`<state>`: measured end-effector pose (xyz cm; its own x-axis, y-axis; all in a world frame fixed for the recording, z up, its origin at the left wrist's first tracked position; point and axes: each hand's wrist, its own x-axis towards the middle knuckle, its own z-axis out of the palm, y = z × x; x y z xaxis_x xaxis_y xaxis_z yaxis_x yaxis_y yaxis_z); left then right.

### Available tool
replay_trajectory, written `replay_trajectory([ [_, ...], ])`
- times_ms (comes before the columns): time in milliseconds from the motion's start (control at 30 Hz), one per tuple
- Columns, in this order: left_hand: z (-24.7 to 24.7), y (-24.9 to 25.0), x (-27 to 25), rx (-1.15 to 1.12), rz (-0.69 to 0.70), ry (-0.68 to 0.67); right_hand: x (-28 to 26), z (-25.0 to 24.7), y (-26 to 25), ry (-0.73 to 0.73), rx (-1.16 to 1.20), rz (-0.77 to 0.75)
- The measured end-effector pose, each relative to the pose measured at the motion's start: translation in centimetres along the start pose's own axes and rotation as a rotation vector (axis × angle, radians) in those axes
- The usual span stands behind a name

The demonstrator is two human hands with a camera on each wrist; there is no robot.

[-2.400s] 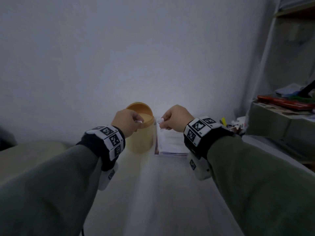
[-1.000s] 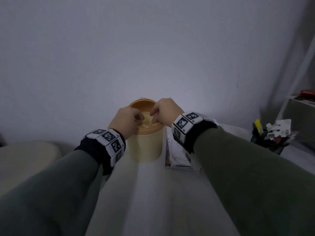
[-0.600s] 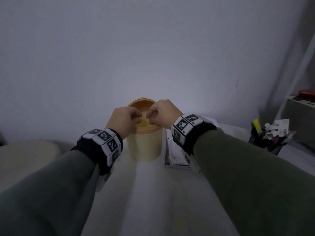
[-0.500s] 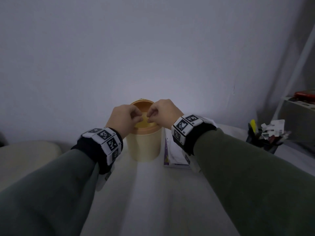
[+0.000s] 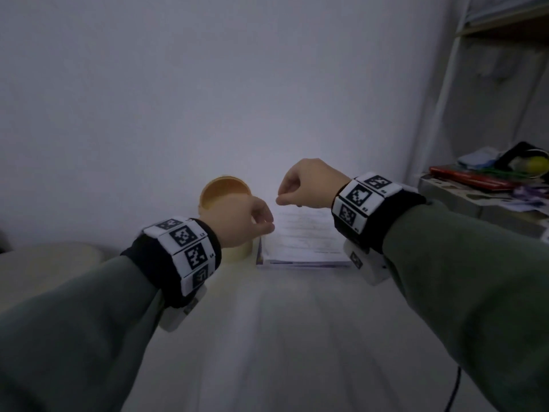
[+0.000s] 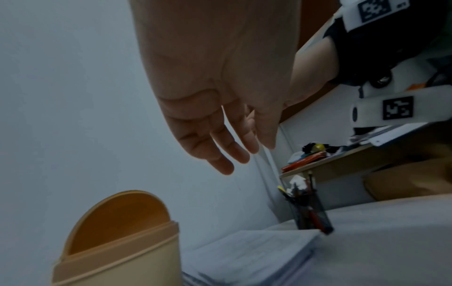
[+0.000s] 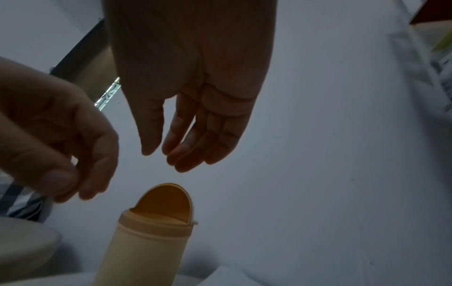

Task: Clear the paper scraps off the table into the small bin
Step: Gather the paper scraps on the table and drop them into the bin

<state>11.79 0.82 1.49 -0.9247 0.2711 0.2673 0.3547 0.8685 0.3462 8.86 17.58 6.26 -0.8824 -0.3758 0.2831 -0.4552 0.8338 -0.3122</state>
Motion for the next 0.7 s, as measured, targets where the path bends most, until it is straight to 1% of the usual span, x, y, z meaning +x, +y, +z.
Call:
replay_trajectory([
  [67, 0.8, 1.8, -2.0, 0.045, 0.017, -0.108, -2.9, -0.4, 0.3, -0.055, -0.047, 0.030],
  [167, 2.8, 4.0, -5.2, 0.105, 0.051, -0.305, -7.8, 0.1, 0.9, -0.171, -0.114, 0.072],
  [300, 5.9, 6.2, -9.0, 0.140, 0.046, -0.590, -14.2, 2.5, 1.5, -0.352, -0.170, 0.086],
  [367, 7.4, 6.9, -10.8, 0.148, 0.047, -0.679, -17.4, 4.0, 1.5, -0.450, -0.185, 0.087],
  [433, 8.8, 7.3, -12.2, 0.160, 0.052, -0.730, -20.2, 5.6, 1.5, -0.551, -0.188, 0.093],
  [533, 10.5, 7.6, -13.9, 0.180, 0.026, -0.747, -23.4, 7.6, 1.3, -0.683, -0.182, 0.106],
  [600, 11.4, 7.8, -14.8, 0.196, 0.002, -0.730, -24.6, 8.6, 1.4, -0.708, -0.172, 0.127],
  [700, 12.3, 8.0, -15.8, 0.155, -0.013, -0.695, -25.5, 9.6, 1.3, -0.670, -0.156, 0.149],
])
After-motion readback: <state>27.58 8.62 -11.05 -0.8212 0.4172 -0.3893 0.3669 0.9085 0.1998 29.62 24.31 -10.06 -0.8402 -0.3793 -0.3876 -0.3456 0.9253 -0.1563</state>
